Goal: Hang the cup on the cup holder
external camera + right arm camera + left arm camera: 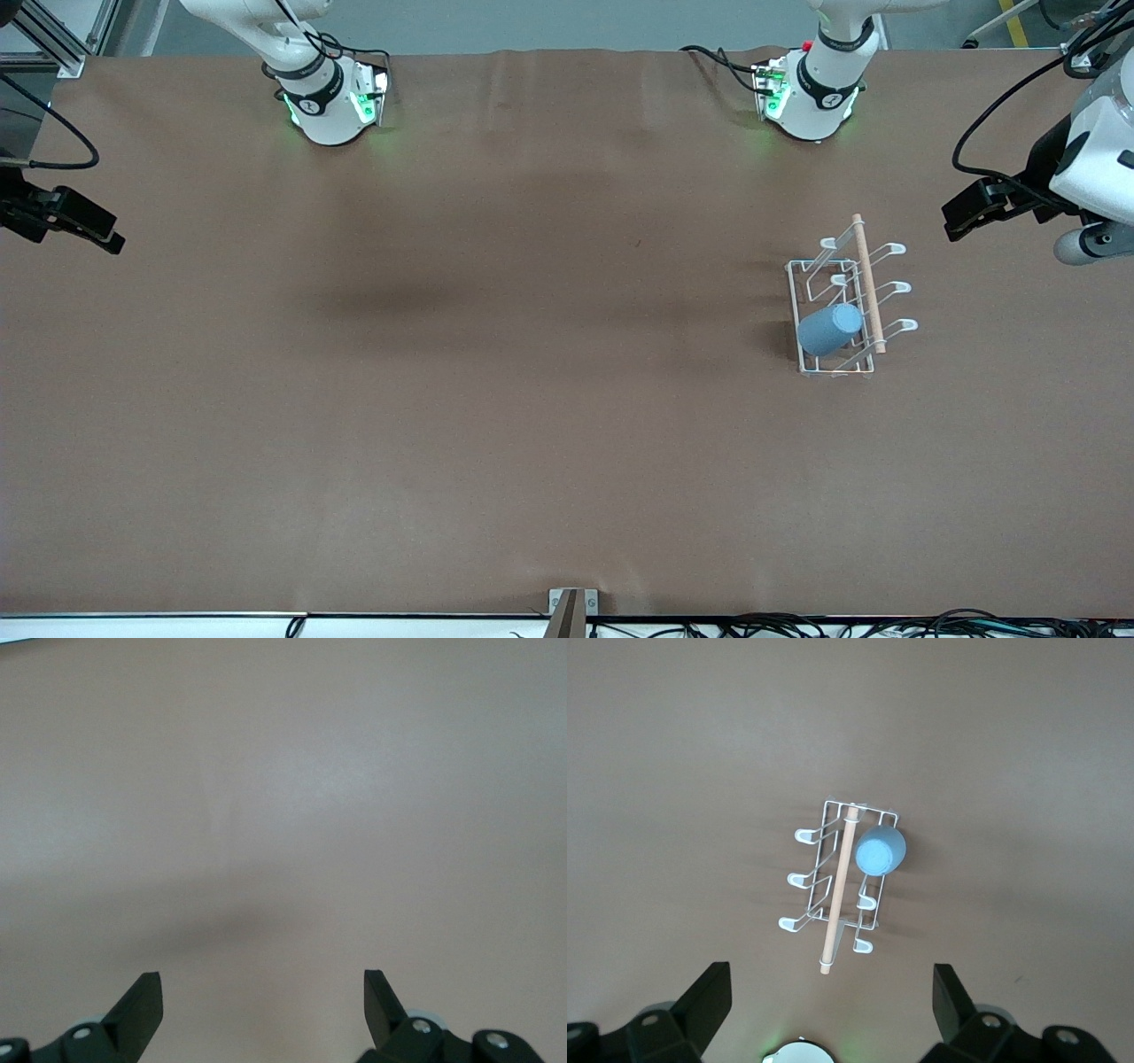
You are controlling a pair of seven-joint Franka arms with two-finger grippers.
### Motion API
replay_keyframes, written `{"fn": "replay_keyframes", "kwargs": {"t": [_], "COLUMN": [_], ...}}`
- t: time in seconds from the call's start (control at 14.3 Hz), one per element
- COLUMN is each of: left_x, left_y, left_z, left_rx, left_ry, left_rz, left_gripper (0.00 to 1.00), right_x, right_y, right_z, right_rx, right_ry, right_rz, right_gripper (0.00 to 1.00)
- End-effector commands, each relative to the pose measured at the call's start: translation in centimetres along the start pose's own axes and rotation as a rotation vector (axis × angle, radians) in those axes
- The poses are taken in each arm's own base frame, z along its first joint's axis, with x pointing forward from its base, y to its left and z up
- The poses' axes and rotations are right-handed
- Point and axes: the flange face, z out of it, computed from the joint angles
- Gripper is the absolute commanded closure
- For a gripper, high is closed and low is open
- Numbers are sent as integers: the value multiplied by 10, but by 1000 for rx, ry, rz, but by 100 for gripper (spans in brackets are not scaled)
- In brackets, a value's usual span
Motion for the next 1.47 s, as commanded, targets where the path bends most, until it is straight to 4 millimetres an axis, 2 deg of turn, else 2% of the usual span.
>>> {"fn": "replay_keyframes", "kwargs": {"t": [0.0, 0.07, 0.21, 0.28, 0.84, 1.4], "left_x": [3, 0, -9, -14, -59, -57], "left_y": [-8, -8, -13, -24, -31, -38], "left_z": [-2, -8, -3, -2, 29, 33], "left_rx": [-45, -61, -55, -55, -44, -45], "left_ry": [15, 42, 60, 65, 64, 50], "left_rz": [33, 53, 79, 74, 148, 196], "left_gripper": [0, 0, 0, 0, 0, 0], "right_x": [-1, -1, -1, -1, -1, 0], "right_y": [2, 2, 3, 3, 1, 1], "right_z": [1, 1, 1, 1, 1, 1], "right_rx": [-5, -3, -1, 2, 2, 2], "right_ry": [5, 6, 8, 7, 7, 7], "right_rz": [-5, -7, -30, -39, -48, -48], "right_gripper": [0, 0, 0, 0, 0, 0]}}
